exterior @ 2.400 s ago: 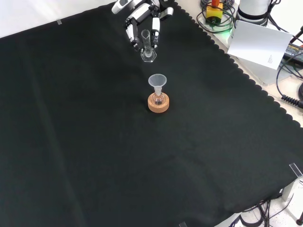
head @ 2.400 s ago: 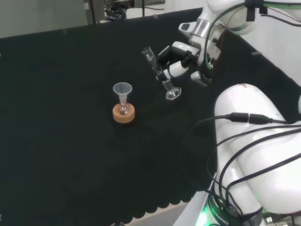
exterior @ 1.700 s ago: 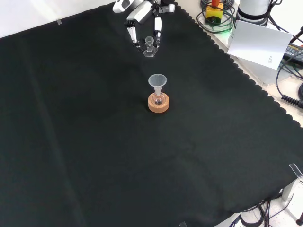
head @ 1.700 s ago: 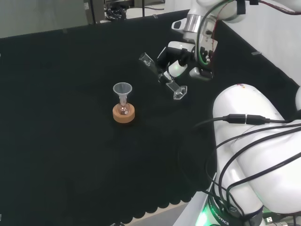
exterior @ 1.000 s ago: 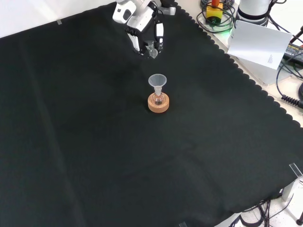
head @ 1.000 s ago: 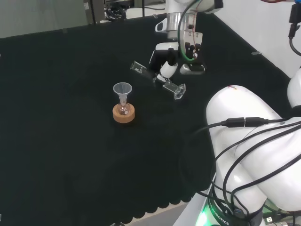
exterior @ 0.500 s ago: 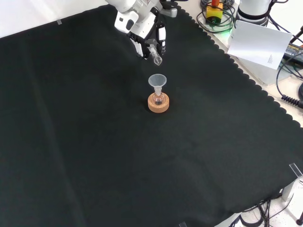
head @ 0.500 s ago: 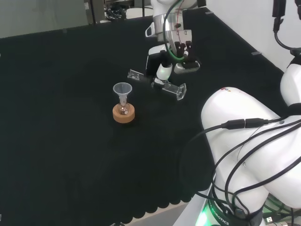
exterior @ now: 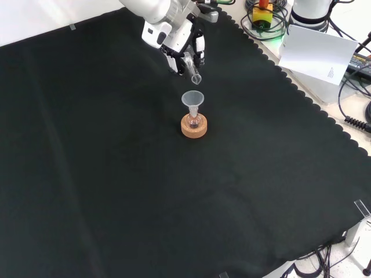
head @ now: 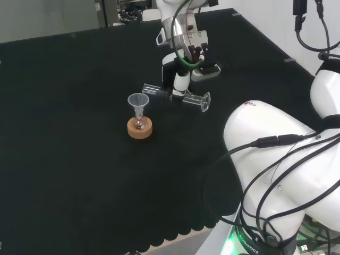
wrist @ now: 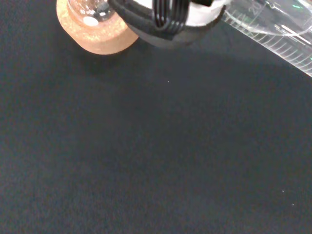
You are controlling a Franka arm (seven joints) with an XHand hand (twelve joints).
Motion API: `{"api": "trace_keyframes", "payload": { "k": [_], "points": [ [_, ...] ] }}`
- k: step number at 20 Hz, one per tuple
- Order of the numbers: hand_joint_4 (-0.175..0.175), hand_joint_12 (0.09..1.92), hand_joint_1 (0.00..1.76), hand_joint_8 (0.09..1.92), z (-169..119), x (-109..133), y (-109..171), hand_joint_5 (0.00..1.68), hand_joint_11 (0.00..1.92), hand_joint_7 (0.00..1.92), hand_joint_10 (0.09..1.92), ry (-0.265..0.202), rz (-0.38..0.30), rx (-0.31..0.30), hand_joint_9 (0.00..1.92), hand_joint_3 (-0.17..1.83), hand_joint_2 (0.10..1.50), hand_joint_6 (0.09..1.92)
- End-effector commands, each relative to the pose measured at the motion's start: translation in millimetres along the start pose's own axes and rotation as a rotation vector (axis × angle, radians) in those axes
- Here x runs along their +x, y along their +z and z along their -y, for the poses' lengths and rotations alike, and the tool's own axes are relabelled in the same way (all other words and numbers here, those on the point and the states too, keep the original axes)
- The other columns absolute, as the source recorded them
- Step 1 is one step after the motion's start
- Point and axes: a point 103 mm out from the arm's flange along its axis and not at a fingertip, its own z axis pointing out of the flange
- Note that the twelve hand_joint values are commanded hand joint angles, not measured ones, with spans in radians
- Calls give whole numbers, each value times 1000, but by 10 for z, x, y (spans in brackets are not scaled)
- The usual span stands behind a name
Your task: Pour the water from the graduated cylinder into the round-bottom flask.
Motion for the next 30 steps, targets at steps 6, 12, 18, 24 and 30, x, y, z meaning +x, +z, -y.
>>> {"api": "trace_keyframes", "payload": {
  "k": [6, 12, 18, 24, 30],
  "points": [
    [-175, 691, 1303, 535, 5, 58, -91, 1231, 1304, 1288, 87, 70, 78, 65, 1632, -2, 1000, 576],
    [-175, 689, 1303, 535, -24, 121, -133, 1231, 1305, 1289, 87, 118, 101, 89, 1633, -2, 1000, 576],
    [-175, 687, 1303, 535, -89, 195, -180, 1230, 1305, 1288, 87, 176, 128, 126, 1635, -2, 1000, 577],
    [-175, 684, 1303, 538, -120, 242, -217, 1228, 1307, 1287, 87, 218, 160, 160, 1637, -2, 1001, 580],
    [-175, 681, 1303, 543, -98, 277, -245, 1226, 1307, 1284, 87, 234, 174, 176, 1638, -2, 1001, 584]
  ]
}}
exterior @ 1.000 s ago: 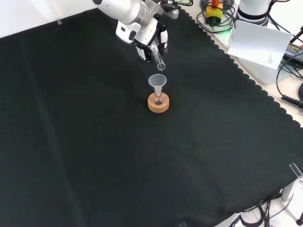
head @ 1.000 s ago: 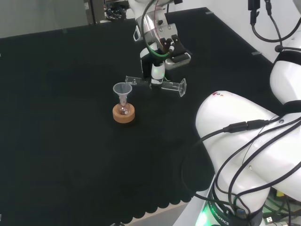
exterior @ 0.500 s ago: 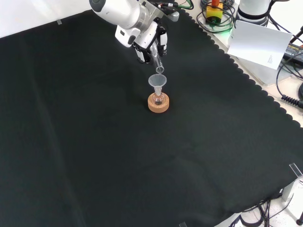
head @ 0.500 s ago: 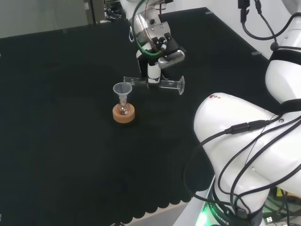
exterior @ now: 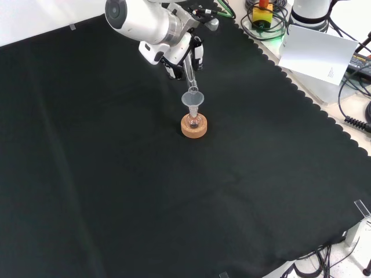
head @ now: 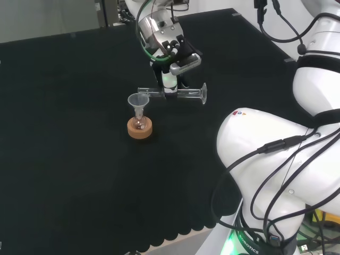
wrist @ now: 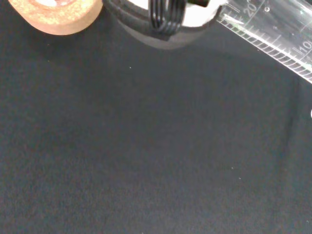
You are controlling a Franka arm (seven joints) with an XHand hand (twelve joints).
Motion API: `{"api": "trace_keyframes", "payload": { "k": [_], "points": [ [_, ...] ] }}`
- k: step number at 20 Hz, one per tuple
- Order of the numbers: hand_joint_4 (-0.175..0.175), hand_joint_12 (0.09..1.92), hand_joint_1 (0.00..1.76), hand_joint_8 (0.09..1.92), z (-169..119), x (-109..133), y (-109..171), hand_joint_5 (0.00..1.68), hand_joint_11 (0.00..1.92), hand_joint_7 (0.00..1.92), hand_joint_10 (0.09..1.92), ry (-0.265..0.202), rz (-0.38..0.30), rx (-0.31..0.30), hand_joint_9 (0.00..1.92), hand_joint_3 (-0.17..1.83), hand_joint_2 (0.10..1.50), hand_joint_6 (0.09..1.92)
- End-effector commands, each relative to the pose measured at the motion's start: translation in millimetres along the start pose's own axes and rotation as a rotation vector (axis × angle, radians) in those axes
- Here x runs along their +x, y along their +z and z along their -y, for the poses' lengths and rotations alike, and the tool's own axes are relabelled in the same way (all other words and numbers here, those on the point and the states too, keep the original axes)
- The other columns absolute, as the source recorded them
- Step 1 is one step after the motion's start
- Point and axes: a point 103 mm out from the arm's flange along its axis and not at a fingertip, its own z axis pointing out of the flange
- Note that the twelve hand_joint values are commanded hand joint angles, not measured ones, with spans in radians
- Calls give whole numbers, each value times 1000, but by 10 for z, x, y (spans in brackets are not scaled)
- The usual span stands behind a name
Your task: Pour the water from the graduated cylinder into the round-bottom flask.
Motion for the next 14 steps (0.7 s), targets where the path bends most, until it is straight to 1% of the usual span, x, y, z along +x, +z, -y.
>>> {"api": "trace_keyframes", "payload": {
  "k": [1, 5, 11, 12, 14],
  "points": [
    [-175, 681, 1303, 543, 34, -11, 0, 1225, 1308, 1284, 87, 18, 14, 25, 1638, -2, 1001, 585],
    [-175, 679, 1303, 546, 45, -4, 0, 1224, 1308, 1283, 87, 33, 47, 35, 1639, -1, 1002, 588],
    [-175, 676, 1302, 551, 63, -1, -13, 1222, 1309, 1280, 87, 46, 67, 40, 1640, -1, 1002, 592],
    [-175, 676, 1302, 551, 78, -123, 22, 1221, 1309, 1280, 87, 36, 57, 35, 1640, -1, 1002, 592],
    [-175, 675, 1302, 552, 88, -175, 34, 1220, 1309, 1279, 87, 42, 66, 34, 1640, -1, 1003, 593]
  ]
}}
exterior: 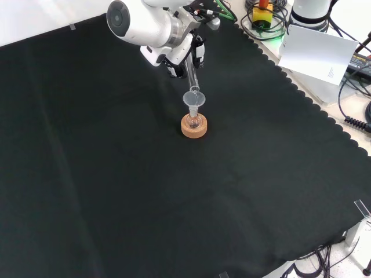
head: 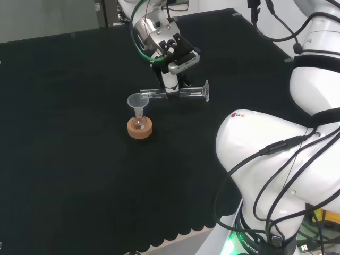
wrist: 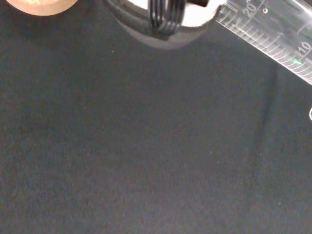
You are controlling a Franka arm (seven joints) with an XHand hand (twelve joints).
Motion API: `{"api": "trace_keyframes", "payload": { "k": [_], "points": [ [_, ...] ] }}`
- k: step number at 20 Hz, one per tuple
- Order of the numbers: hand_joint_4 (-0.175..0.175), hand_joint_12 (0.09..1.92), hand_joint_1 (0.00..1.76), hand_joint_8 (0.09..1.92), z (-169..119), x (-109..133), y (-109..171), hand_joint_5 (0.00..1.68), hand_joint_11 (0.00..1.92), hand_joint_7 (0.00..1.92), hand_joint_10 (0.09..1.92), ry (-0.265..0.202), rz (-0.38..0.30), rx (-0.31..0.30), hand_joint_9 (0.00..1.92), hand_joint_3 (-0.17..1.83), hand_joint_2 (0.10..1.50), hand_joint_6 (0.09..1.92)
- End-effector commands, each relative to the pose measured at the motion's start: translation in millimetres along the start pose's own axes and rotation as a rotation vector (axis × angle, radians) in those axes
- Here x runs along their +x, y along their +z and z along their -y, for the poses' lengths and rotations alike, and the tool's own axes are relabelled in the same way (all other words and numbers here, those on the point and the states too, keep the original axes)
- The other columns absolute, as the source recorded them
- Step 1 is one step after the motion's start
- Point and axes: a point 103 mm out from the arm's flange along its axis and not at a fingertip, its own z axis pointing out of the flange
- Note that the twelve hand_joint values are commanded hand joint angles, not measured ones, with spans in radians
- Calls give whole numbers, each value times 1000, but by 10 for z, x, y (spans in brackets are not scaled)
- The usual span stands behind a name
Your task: Pour the water from the graduated cylinder into the round-bottom flask.
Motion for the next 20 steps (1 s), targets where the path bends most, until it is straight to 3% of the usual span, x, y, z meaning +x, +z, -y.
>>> {"api": "trace_keyframes", "payload": {
  "k": [1, 7, 9, 20],
  "points": [
    [-175, 675, 1302, 553, 25, -164, 42, 1220, 1309, 1279, 87, 12, 15, -5, 1640, -1, 1003, 594],
    [-175, 673, 1302, 557, 44, -3, -57, 1218, 1310, 1277, 87, 33, 38, -1, 1641, -1, 1003, 598],
    [-175, 673, 1302, 558, 60, -178, 6, 1218, 1310, 1276, 87, 17, 19, -11, 1641, -1, 1003, 599],
    [-175, 670, 1302, 563, 84, -190, -24, 1215, 1310, 1273, 87, 29, 37, -3, 1642, 0, 1004, 603]
  ]
}}
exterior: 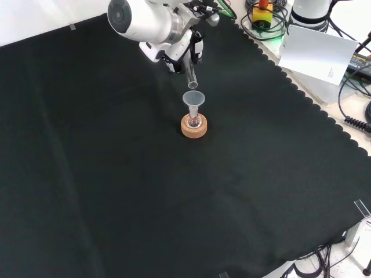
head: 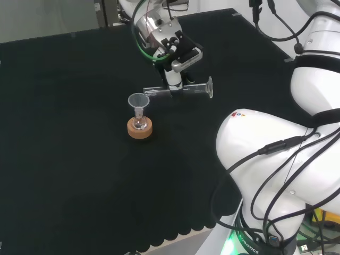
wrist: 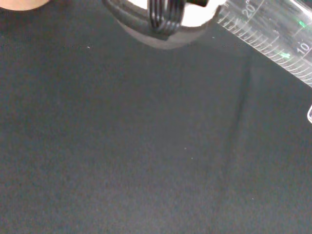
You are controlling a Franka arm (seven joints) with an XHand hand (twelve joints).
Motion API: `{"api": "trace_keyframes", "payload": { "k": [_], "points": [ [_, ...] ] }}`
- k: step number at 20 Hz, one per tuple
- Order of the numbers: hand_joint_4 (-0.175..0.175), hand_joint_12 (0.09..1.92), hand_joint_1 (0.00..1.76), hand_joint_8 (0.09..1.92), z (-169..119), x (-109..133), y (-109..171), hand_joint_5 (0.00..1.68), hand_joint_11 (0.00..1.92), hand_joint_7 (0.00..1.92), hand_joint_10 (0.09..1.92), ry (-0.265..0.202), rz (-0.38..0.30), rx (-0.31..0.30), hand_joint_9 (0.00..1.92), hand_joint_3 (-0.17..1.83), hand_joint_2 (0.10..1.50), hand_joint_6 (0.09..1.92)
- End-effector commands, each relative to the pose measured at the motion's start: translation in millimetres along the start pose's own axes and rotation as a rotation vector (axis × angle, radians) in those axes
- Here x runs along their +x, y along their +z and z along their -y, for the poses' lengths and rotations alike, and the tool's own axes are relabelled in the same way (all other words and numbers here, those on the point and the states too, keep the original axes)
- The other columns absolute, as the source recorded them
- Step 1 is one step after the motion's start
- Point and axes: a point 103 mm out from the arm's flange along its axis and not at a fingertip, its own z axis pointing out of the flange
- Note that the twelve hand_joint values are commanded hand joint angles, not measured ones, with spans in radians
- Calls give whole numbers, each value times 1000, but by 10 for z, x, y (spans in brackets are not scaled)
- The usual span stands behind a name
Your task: Pour the water from the graduated cylinder into the round-bottom flask.
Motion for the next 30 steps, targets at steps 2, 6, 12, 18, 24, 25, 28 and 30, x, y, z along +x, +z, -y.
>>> {"api": "trace_keyframes", "payload": {
  "k": [2, 6, 12, 18, 24, 25, 28, 30],
  "points": [
    [-175, 669, 1302, 564, 35, -32, -25, 1215, 1310, 1273, 87, 4, 10, 0, 1643, 0, 1004, 604],
    [-175, 669, 1302, 565, 41, -25, -36, 1214, 1310, 1272, 87, 4, 15, 2, 1643, 0, 1004, 605],
    [-175, 668, 1302, 567, 43, 214, -143, 1213, 1310, 1271, 87, -3, 35, 8, 1644, 0, 1005, 607],
    [-175, 667, 1301, 569, 51, 363, -215, 1213, 1311, 1271, 87, -27, 49, 3, 1645, 0, 1005, 608],
    [-175, 666, 1301, 570, 52, 258, -177, 1212, 1311, 1270, 87, -23, 53, 18, 1646, 0, 1005, 609],
    [-175, 666, 1301, 570, 54, 233, -168, 1212, 1311, 1270, 87, -24, 52, 18, 1646, 0, 1005, 609],
    [-175, 666, 1301, 570, 57, 209, -159, 1212, 1311, 1270, 87, -22, 56, 20, 1646, 0, 1005, 610],
    [-175, 666, 1301, 570, 59, 214, -161, 1212, 1311, 1270, 87, -19, 59, 21, 1646, 0, 1005, 610]
  ]
}}
